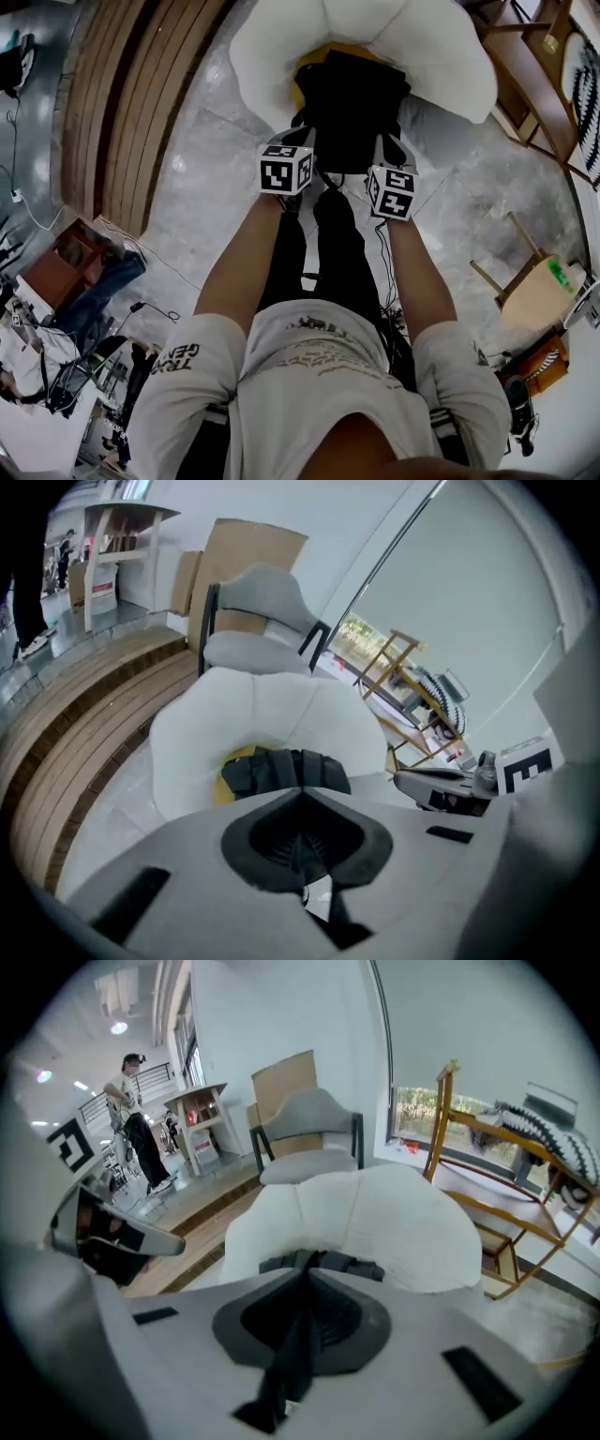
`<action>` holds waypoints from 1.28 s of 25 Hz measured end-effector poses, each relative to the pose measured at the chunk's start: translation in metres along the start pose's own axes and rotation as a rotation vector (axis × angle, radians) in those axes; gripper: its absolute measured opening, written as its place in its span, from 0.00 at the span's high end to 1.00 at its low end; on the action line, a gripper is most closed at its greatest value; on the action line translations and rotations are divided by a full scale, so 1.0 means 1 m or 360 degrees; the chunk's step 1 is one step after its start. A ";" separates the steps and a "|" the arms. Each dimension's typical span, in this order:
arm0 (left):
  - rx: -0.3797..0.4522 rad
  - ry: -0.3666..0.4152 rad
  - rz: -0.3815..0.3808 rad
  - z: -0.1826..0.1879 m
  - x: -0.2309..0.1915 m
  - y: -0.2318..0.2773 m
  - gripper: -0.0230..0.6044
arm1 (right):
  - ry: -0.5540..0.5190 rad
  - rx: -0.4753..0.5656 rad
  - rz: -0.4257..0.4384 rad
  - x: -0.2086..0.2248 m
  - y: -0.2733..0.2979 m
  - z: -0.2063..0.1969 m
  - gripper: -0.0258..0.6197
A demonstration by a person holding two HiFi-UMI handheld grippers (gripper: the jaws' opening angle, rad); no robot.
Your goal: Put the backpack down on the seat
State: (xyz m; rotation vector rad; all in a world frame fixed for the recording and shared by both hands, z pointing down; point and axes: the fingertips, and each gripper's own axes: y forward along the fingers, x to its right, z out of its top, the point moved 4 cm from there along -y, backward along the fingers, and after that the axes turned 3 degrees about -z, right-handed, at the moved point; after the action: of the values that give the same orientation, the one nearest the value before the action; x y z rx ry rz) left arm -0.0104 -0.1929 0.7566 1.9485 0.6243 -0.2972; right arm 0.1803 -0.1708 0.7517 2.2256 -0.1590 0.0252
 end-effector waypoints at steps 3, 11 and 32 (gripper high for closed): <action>0.0123 0.0079 -0.0004 0.027 0.013 -0.045 0.93 | 0.0065 0.0138 -0.0003 -0.013 -0.044 0.039 0.90; 0.0413 0.0232 0.0046 0.088 0.048 -0.177 0.93 | 0.0156 0.0395 0.0034 -0.057 -0.149 0.116 0.90; 0.1250 0.0789 0.0120 0.196 0.157 -0.427 0.93 | 0.0056 0.1361 0.0221 -0.141 -0.385 0.285 0.92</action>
State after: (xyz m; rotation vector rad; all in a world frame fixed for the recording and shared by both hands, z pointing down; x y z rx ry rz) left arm -0.0997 -0.1758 0.2697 2.8378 0.8249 0.0103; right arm 0.0770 -0.1478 0.2639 3.0574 -0.3291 0.2487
